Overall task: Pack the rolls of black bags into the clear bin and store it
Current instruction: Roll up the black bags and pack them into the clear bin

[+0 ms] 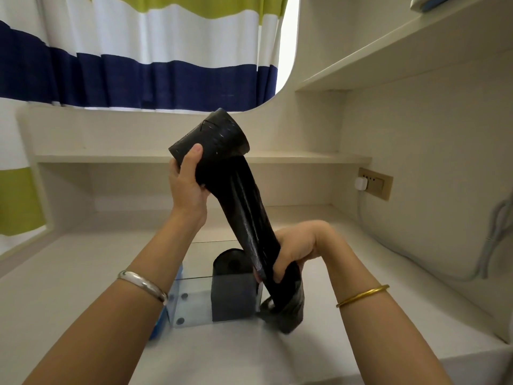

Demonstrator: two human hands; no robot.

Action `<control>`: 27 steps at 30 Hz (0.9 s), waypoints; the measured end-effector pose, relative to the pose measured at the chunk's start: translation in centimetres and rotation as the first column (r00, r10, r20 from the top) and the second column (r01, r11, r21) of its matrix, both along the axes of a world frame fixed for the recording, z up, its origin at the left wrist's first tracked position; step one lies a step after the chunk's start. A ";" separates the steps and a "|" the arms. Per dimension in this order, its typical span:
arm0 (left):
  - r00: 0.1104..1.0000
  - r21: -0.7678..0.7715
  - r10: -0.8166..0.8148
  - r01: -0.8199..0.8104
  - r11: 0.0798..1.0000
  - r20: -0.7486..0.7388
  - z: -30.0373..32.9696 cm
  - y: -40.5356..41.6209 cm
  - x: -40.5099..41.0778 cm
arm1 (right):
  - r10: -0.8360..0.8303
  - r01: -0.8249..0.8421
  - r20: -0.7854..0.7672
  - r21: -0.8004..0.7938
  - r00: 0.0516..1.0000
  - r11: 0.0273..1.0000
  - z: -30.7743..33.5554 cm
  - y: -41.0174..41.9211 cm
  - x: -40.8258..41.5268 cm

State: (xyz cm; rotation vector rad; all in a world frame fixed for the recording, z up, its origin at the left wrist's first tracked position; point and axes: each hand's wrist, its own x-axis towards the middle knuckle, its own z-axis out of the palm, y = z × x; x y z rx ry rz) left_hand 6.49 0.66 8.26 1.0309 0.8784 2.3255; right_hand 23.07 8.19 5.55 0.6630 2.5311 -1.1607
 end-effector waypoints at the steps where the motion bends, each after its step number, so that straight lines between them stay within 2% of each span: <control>1: 1.000 0.003 -0.001 0.001 1.000 0.011 -0.1 0.1 -0.1 | 0.086 -0.086 -0.008 -0.023 0.996 0.996 0.5 -0.3 0.1; 5: 0.999 0.028 -0.020 0.019 0.999 0.037 -0.4 0.3 0.0 | 0.356 -0.411 -0.240 -0.242 0.903 0.879 1.8 -1.6 0.5; 7: 0.999 0.010 -0.017 0.016 1.000 0.038 -0.6 0.4 0.1 | 0.355 -0.426 -0.277 -0.266 0.893 0.864 1.9 -1.7 0.8; 9: 0.999 -0.012 -0.019 0.020 1.000 0.039 -0.8 0.4 -0.1 | 0.282 -0.312 -0.156 -0.223 0.947 0.924 2.2 -1.7 1.0; 11: 0.999 -0.027 -0.028 0.029 0.999 0.036 -1.0 0.3 -0.3 | 0.142 -0.142 -0.014 -0.078 0.990 0.987 2.4 -1.7 1.0; 12: 0.999 -0.033 -0.028 0.028 0.999 0.024 -1.1 0.2 -0.5 | 0.063 -0.063 -0.008 0.010 0.998 0.998 2.5 -1.7 1.0; 14: 1.000 -0.041 -0.013 0.013 0.999 -0.010 -1.3 -0.1 -0.7 | -0.093 0.107 -0.112 0.133 0.989 0.985 2.5 -1.5 0.8; 16: 0.999 -0.050 -0.008 0.006 0.999 -0.040 -1.4 -0.3 -0.7 | -0.231 0.279 -0.312 0.118 0.921 0.953 2.4 -1.3 0.2; 18: 0.997 -0.064 -0.006 0.001 0.998 -0.080 -1.4 -0.5 -0.8 | -0.350 0.391 -0.489 -0.020 0.799 0.920 2.3 -1.3 -0.6; 21: 0.985 -0.079 0.004 -0.018 0.997 -0.174 -1.4 -1.0 -1.0 | -0.470 0.477 -0.649 -0.183 0.598 0.860 2.3 -1.3 -1.8; 24: 0.967 -0.096 0.004 -0.029 0.995 -0.256 -1.4 -1.4 -1.3 | -0.597 0.415 -0.682 -0.440 0.422 0.796 2.5 -1.3 -2.6; 25: 0.961 -0.100 0.001 -0.030 0.995 -0.278 -1.4 -1.5 -1.3 | -0.629 0.372 -0.674 -0.510 0.388 0.775 2.6 -1.5 -2.7; 27: 0.953 -0.113 -0.011 -0.024 0.993 -0.304 -1.5 -1.6 -1.4 | -0.620 0.333 -0.687 -0.523 0.379 0.784 2.6 -1.5 -3.1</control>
